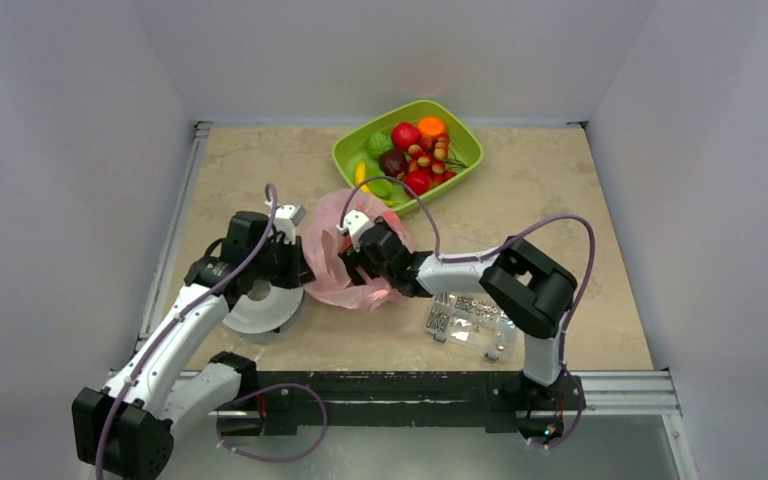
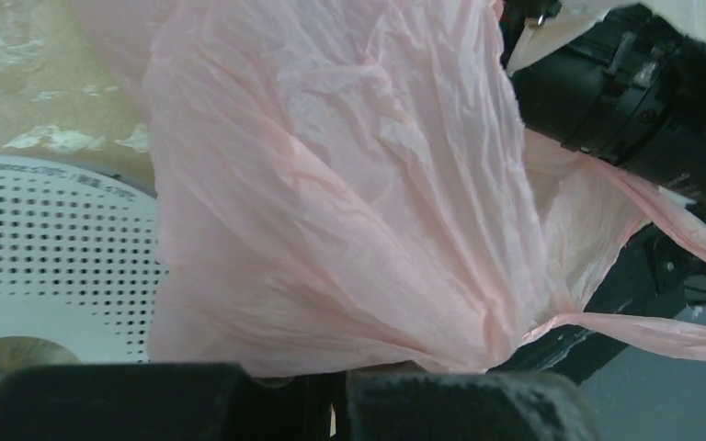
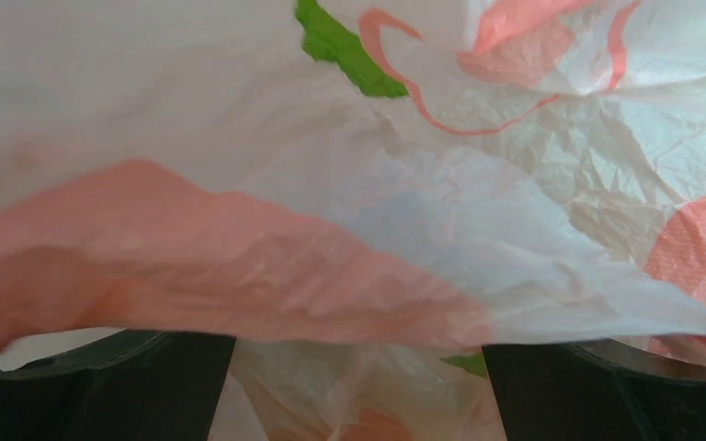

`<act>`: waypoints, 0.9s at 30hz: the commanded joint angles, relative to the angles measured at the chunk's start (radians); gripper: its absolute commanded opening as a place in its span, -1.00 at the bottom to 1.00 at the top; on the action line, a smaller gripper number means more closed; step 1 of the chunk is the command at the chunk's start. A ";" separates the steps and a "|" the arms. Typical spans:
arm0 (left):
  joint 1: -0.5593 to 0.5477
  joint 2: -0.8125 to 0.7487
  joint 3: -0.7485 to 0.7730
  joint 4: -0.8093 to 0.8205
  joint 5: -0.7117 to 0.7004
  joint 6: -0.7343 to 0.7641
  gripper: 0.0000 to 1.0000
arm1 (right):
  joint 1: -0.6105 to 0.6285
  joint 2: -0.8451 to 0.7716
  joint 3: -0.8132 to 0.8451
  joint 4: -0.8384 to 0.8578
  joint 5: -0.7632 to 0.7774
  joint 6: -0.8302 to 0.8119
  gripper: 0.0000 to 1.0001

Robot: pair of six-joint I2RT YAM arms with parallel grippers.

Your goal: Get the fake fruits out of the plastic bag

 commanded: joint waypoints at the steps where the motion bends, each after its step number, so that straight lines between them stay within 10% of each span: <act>1: -0.093 -0.028 0.009 0.000 -0.024 0.023 -1.00 | 0.004 -0.161 0.010 0.061 -0.214 0.040 0.98; 13: -0.142 -0.109 0.011 -0.002 -0.114 0.032 -1.00 | 0.004 -0.281 -0.059 0.182 -0.247 0.108 0.95; 22: -0.150 -0.146 0.008 0.003 -0.148 0.036 -1.00 | 0.008 -0.236 -0.046 0.064 -0.127 0.033 0.22; 27: -0.152 -0.121 0.020 -0.017 -0.165 0.036 -0.77 | 0.017 -0.243 -0.074 0.049 -0.091 0.060 0.24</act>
